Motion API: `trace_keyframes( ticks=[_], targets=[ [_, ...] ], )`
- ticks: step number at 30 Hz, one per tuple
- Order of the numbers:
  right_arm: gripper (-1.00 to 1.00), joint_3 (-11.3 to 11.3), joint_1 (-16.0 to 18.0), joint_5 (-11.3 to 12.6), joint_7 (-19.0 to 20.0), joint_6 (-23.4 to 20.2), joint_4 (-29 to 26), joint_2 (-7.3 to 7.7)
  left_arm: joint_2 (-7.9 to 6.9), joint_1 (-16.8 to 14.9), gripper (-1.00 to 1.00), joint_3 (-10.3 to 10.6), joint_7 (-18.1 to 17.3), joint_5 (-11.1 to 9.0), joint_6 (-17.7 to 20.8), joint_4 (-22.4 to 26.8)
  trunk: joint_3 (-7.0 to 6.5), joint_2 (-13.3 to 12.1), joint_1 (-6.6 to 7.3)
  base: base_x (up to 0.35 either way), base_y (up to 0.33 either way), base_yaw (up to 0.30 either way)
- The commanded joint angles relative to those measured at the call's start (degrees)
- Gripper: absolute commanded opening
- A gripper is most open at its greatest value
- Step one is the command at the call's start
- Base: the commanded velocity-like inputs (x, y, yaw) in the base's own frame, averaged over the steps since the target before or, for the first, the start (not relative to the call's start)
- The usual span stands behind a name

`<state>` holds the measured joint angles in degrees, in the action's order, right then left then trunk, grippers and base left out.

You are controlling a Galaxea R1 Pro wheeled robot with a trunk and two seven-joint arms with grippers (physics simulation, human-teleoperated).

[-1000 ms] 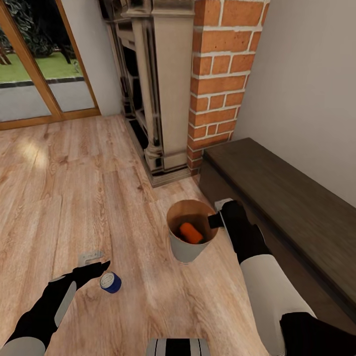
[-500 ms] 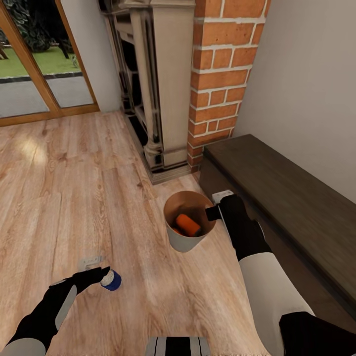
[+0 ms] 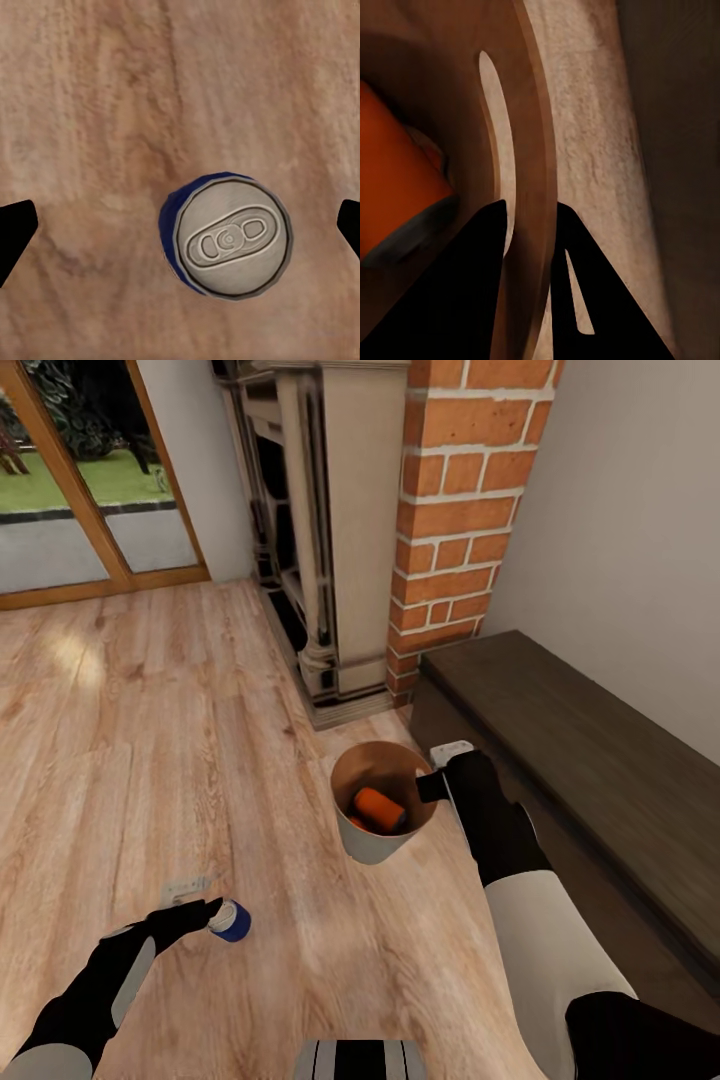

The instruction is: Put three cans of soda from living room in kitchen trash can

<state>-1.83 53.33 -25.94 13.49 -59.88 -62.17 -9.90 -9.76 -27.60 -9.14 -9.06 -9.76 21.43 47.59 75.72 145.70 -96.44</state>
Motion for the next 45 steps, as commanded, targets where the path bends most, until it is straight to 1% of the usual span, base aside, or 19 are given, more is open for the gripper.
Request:
trace_keyframes(
  ticks=[1, 5, 11, 15, 31, 39, 45],
  targets=[
    [-1.00, 0.00, 0.02, 1.45, 0.37, -0.12, -0.03, 0.00, 0.00, 0.00, 1.00, 0.00, 0.00, 0.05, -0.29, -0.04, -0.01, 0.00, 0.01, 0.000, 0.000, 0.218],
    [-1.00, -0.01, 0.02, 1.43, 0.38, -0.12, -0.05, 0.01, 0.00, 0.00, 1.00, 0.00, 0.01, 0.08, -0.64, -0.11, -0.01, 0.00, 0.01, 0.000, -0.058, 0.232],
    [-1.00, -0.01, 0.02, 1.36, 0.35, -0.12, 0.05, 0.05, 0.00, 0.00, 1.00, 0.00, 0.01, 0.04, -0.82, -0.12, -0.01, 0.00, 0.01, 0.000, -0.205, 0.242],
    [-1.00, -0.01, -0.04, 1.38, 0.36, -0.12, 0.10, 0.06, 0.00, 0.00, 1.00, 0.00, 0.13, 0.07, -0.82, -0.16, -0.01, 0.00, 0.01, 0.000, -0.090, 0.118],
    [-1.00, -0.09, -0.28, 1.39, 0.39, -0.12, 0.20, 0.07, 0.01, 0.00, 1.00, 0.00, -0.12, 0.01, -0.79, -0.21, -0.01, 0.00, 0.01, 0.025, -0.143, 0.011],
    [-1.00, -0.10, -0.37, 1.37, 0.40, -0.12, 0.24, 0.14, 0.00, 0.00, 1.00, -0.02, -0.16, -0.22, -1.00, -0.21, -0.01, 0.00, 0.01, 0.082, -0.027, 0.000],
    [-1.00, -0.14, -0.42, 1.34, 0.40, -0.12, 0.28, 0.14, 0.00, 0.00, 1.00, -0.06, -0.21, -0.30, -1.22, -0.15, -0.01, 0.00, 0.01, 0.197, 0.012, 0.000]
  ],
)
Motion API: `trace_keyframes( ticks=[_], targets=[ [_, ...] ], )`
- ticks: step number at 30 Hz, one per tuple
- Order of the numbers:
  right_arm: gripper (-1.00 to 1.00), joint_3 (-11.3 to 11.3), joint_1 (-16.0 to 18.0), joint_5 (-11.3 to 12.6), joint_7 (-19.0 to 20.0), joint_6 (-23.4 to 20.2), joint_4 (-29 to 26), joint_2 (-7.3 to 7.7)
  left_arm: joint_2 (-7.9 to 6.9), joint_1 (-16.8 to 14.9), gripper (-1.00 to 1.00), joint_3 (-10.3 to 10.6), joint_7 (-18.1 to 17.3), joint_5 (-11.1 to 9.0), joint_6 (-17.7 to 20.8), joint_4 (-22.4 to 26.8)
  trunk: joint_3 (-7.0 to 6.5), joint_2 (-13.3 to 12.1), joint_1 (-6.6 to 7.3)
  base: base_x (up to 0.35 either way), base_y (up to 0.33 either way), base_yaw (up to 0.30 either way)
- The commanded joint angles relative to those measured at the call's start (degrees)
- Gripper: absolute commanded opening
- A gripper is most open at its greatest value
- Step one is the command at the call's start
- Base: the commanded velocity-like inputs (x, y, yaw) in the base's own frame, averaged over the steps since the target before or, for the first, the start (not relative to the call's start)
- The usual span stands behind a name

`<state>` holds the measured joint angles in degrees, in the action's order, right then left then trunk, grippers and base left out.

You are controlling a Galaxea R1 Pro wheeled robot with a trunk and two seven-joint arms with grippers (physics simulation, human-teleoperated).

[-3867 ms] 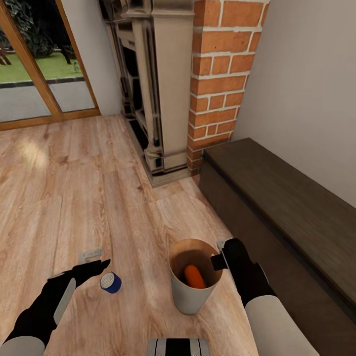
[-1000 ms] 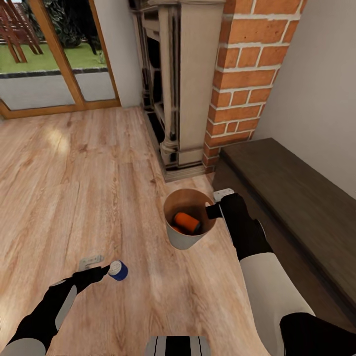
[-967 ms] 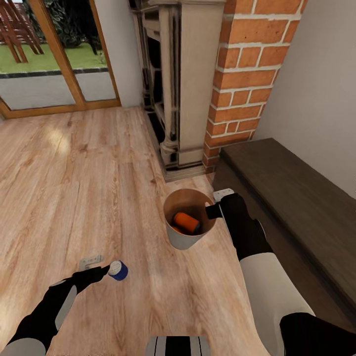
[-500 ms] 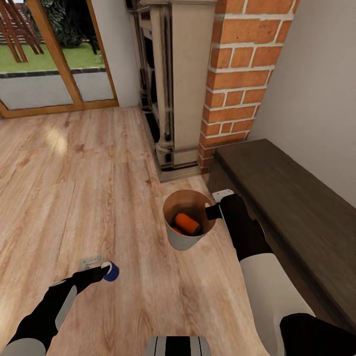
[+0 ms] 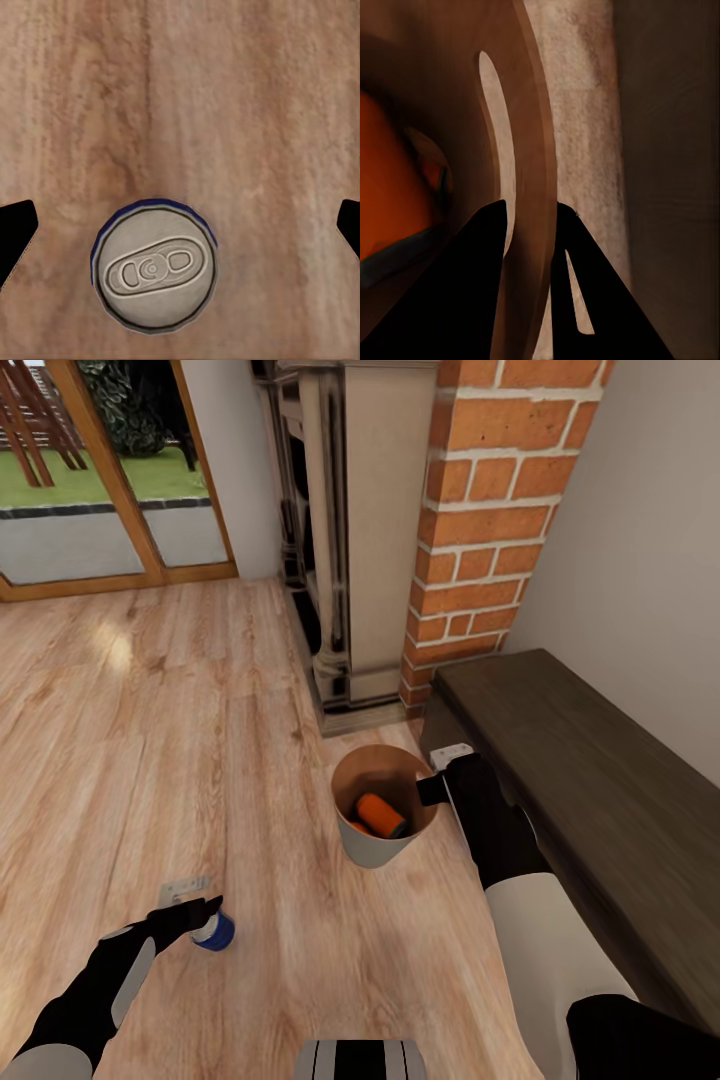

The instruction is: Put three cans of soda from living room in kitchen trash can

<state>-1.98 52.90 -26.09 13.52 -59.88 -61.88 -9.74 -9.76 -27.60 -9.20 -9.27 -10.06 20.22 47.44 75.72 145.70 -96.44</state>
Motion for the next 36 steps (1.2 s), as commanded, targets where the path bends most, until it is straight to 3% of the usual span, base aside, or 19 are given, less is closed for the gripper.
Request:
trace_keyframes(
  ticks=[1, 14, 36],
  targets=[
    [-1.00, -0.01, 0.02, 1.49, 0.37, -0.12, -0.01, -0.01, 0.00, 0.00, 1.00, 0.00, 0.01, -0.01, -0.04, 0.00, -0.01, 0.00, 0.01, 0.140, 0.004, 0.000],
    [-1.00, -0.04, 0.00, 1.48, 0.37, -0.12, 0.00, -0.01, 0.00, 0.00, 1.00, -0.03, 0.02, -0.10, -0.18, 0.01, -0.01, 0.00, 0.01, 0.024, 0.001, 0.000],
    [-1.00, -1.28, -0.08, 1.48, 0.37, -0.12, -0.08, 0.03, 0.01, 0.00, 1.00, 0.00, -0.06, 0.12, -0.31, -0.07, 4.42, 0.27, -0.51, 0.000, 0.000, 0.000]
  ],
)
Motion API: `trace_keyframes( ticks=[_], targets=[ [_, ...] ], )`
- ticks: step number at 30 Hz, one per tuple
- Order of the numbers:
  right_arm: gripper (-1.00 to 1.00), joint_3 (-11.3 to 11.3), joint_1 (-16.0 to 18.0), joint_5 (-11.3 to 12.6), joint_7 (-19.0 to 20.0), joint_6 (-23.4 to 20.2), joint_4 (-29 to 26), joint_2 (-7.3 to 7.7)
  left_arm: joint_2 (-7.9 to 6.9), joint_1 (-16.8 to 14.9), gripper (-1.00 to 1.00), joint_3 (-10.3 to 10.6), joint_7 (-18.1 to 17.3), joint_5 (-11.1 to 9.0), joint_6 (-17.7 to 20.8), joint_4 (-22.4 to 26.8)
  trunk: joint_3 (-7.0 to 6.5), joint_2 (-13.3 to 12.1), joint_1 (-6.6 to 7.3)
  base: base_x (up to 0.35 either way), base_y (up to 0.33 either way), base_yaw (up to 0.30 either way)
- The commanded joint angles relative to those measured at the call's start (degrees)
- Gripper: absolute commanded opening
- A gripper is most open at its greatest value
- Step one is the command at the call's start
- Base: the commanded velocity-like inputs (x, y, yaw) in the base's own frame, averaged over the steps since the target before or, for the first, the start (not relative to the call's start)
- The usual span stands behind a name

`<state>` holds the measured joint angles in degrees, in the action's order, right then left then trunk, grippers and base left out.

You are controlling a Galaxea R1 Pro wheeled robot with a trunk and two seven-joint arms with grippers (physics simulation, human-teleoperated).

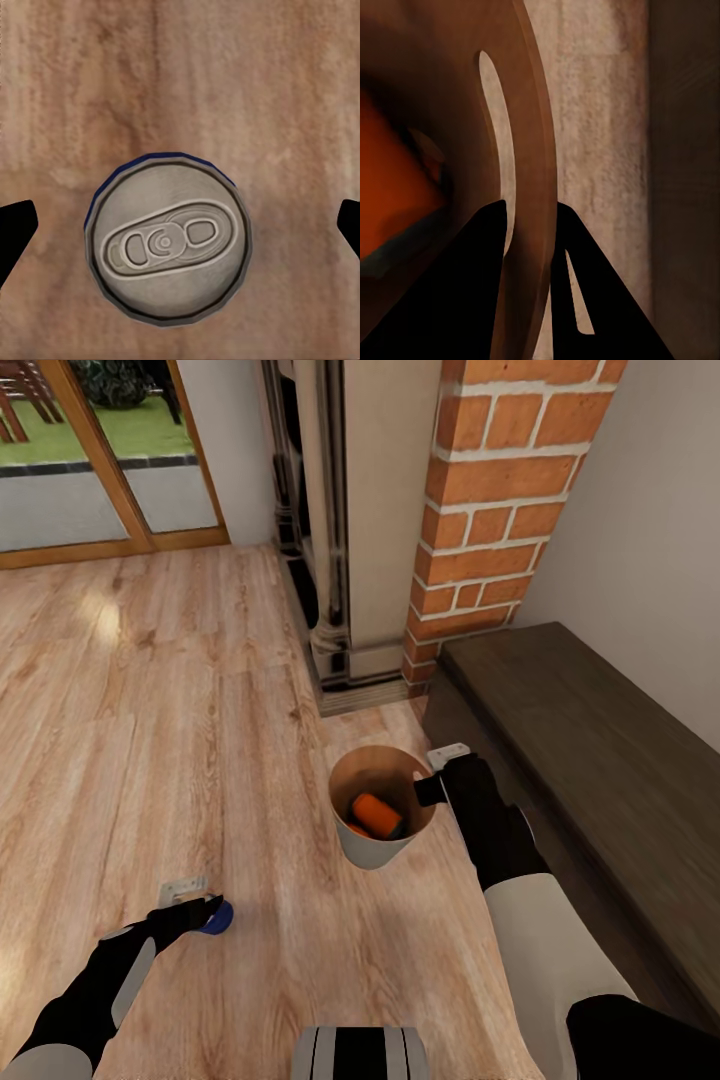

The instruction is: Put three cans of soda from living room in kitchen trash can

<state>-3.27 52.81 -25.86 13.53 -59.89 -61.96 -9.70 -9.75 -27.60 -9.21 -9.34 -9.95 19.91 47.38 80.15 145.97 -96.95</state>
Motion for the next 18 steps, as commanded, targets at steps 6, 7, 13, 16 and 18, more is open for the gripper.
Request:
trace_keyframes(
  ticks=[6, 7, 13, 16, 18],
  targets=[
    [-1.00, -0.99, 0.06, 1.20, 0.35, -0.11, -0.31, -0.07, 0.07, 0.00, 1.00, 0.05, 0.02, 0.03, -0.75, -0.09, 0.00, 0.00, 0.01, 0.000, 0.000, 0.000],
    [-1.00, -1.16, 0.08, 1.22, 0.35, -0.11, -0.57, -0.10, 0.07, 0.00, 1.00, 0.06, 0.02, 0.04, -0.83, -0.42, 0.00, 0.00, 0.01, 0.000, 0.000, 0.000],
    [-1.00, -2.87, 0.17, 1.25, 0.32, -0.11, -3.18, -0.26, 0.03, 0.00, 1.00, 0.06, 0.00, 0.10, -1.97, -1.78, 0.00, 0.00, 0.01, 0.000, 0.000, 0.000],
    [-1.00, -3.62, 0.18, 1.25, 0.33, -0.11, -4.69, -0.30, 0.04, 0.00, 1.00, 0.06, 0.01, 0.10, -2.18, -1.93, 0.00, 0.00, 0.01, 0.000, 0.000, 0.000],
    [-1.00, -3.97, 0.23, 1.24, 0.32, -0.11, -5.50, -0.30, 0.03, 0.00, 1.00, 0.06, 0.02, 0.10, -2.27, -1.99, 0.00, 0.00, 0.01, 0.000, 0.000, 0.000]
  ],
)
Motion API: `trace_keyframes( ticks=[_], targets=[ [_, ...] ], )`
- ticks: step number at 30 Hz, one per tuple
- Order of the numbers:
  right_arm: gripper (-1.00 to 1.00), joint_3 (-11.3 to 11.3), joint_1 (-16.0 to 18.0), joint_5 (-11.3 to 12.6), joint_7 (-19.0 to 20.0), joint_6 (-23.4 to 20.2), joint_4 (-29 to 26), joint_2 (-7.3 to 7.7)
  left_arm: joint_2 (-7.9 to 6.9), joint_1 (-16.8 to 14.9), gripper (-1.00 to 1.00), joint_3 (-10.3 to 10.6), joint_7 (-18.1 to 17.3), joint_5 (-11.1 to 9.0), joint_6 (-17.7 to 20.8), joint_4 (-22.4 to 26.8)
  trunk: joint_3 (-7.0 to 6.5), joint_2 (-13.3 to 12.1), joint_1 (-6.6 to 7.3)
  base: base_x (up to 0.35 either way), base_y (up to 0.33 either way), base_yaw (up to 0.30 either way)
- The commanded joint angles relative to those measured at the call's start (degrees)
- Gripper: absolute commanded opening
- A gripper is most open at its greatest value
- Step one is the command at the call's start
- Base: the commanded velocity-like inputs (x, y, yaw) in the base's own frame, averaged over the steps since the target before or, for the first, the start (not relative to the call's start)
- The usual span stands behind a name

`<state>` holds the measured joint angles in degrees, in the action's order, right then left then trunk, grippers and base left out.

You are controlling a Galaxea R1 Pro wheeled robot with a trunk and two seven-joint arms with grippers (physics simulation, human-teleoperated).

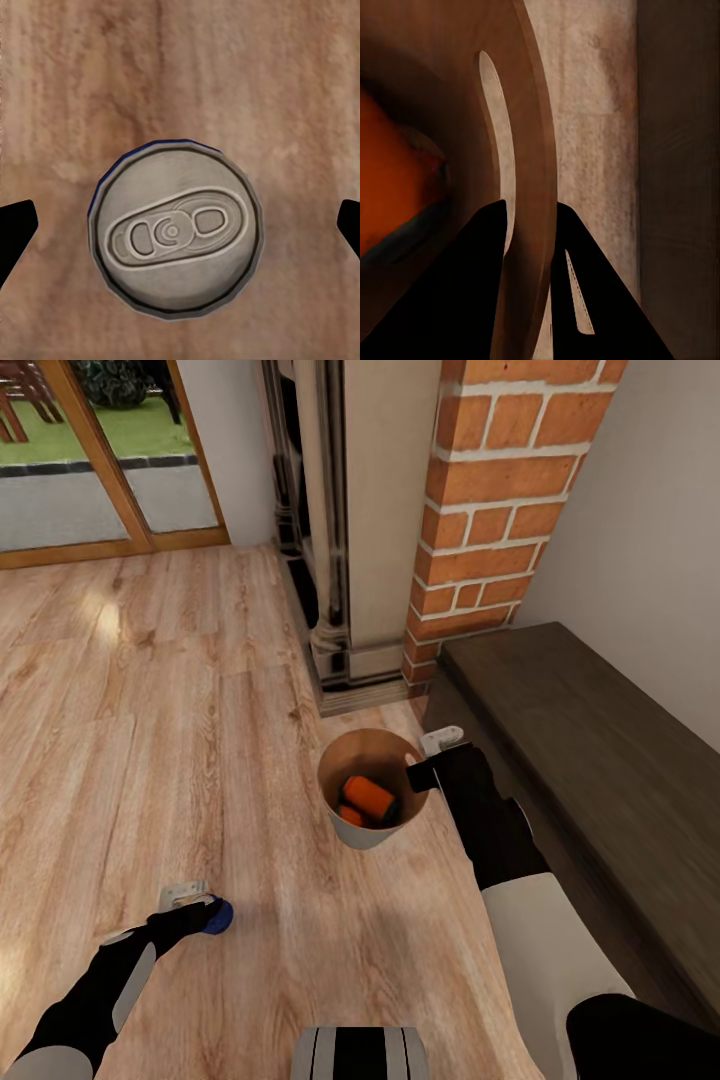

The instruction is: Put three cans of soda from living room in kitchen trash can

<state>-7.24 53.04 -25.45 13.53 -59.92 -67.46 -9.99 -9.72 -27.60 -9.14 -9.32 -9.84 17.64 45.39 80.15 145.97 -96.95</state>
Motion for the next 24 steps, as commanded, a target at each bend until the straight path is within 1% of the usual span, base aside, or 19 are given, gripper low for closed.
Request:
trace_keyframes(
  ticks=[1, 3, 7, 16, 24],
  targets=[
    [-1.00, -0.08, 0.01, 0.81, 0.33, -0.08, -0.11, -0.01, 0.01, 0.00, 1.00, 0.00, 0.00, 0.00, -0.01, -0.01, 0.00, 0.00, 0.00, 0.000, 0.000, 0.000],
    [-1.00, -0.62, 0.12, 0.75, 0.31, -0.08, -0.46, -0.01, 0.04, 0.00, 1.00, 0.00, 0.00, 0.00, -0.05, -0.03, 0.00, 0.00, 0.00, 0.000, 0.000, 0.000],
    [-1.00, -0.98, 0.25, 0.65, 0.30, -0.08, -0.97, -0.01, 0.05, 0.00, 1.00, 0.00, 0.00, 0.03, -0.06, -0.04, 0.00, 0.00, 0.00, 0.000, 0.000, 0.000],
    [-1.00, -1.18, 0.38, 0.52, 0.30, -0.08, -1.30, -0.01, 0.05, 0.00, 1.00, 0.00, 0.00, 0.09, -0.14, -0.04, 0.00, 0.00, 0.00, 0.000, 0.000, 0.000],
    [-1.00, -1.20, 0.40, 0.96, 0.28, -0.08, -1.73, -0.01, 0.05, 0.00, 1.00, 0.00, 0.00, 0.09, -0.15, -0.04, 0.00, 0.00, 0.00, 0.000, 0.000, 0.000]
  ],
)
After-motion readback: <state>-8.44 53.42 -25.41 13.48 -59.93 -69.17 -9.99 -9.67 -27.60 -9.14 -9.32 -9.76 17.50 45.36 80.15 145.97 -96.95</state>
